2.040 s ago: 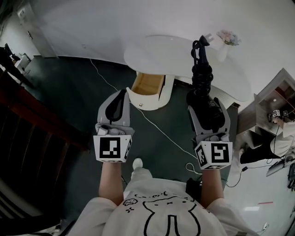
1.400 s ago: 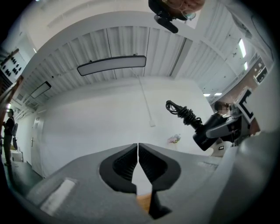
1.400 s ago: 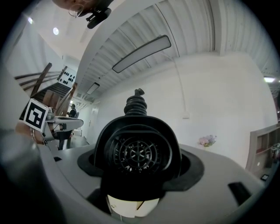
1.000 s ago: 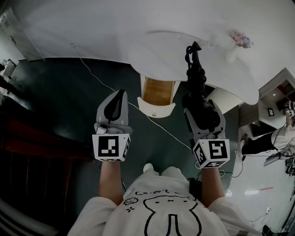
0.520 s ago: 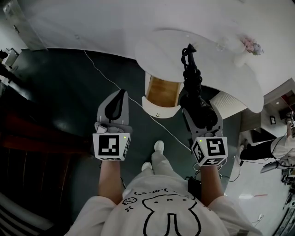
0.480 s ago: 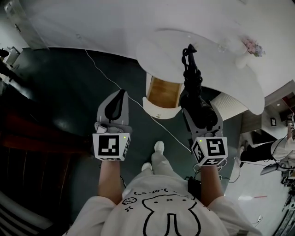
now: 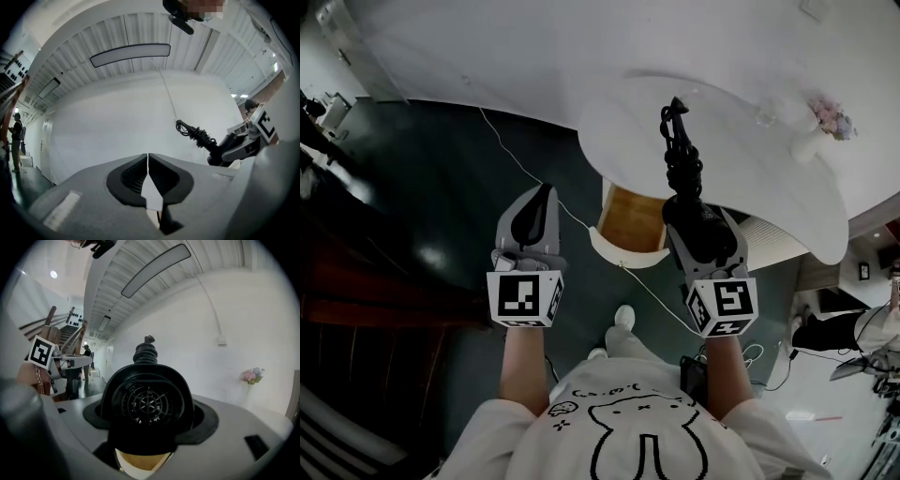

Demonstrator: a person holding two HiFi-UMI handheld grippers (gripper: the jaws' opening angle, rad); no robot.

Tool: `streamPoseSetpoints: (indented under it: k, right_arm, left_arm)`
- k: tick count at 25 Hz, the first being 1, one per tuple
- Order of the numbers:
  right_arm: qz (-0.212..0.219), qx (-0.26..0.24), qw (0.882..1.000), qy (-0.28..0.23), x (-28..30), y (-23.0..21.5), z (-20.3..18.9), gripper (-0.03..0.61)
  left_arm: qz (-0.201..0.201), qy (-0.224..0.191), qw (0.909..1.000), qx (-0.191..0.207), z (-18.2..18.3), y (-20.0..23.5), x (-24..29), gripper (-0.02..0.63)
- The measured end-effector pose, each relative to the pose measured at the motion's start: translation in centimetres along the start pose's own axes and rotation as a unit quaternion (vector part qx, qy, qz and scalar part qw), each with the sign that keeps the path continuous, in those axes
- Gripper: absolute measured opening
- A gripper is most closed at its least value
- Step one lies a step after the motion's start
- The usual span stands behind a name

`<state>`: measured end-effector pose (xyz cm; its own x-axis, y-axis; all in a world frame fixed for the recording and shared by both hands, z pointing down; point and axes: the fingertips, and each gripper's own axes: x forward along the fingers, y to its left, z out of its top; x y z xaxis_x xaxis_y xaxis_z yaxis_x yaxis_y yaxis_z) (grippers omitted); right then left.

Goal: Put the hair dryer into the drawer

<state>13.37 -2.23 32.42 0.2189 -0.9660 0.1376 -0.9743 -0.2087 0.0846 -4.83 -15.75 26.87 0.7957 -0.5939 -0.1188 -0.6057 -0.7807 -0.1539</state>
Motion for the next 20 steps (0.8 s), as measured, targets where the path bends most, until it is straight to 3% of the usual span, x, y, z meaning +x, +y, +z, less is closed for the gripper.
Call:
streamPoseSetpoints:
  k: [10, 16, 20]
  right_arm:
    - [0.039, 0.008, 0.999, 0.037, 6.3, -3.8, -2.9, 0.354]
    - [0.074, 0.001, 0.995, 0.067, 9.3, 0.5, -6.1, 0.354]
    - [0.099, 0.002, 0.99, 0.095, 10.6, -0.5, -8.0, 0.354]
  left_arm:
    - [0.007, 0.029, 0.9995, 0.008, -2.4, -0.8, 6.7, 0.021]
    - [0.01, 0.045, 0.9989, 0.001, -5.5, 1.6, 5.7, 0.021]
    - [0.011, 0.066, 0.9978, -0.005, -6.5, 0.4, 7.4, 0.02]
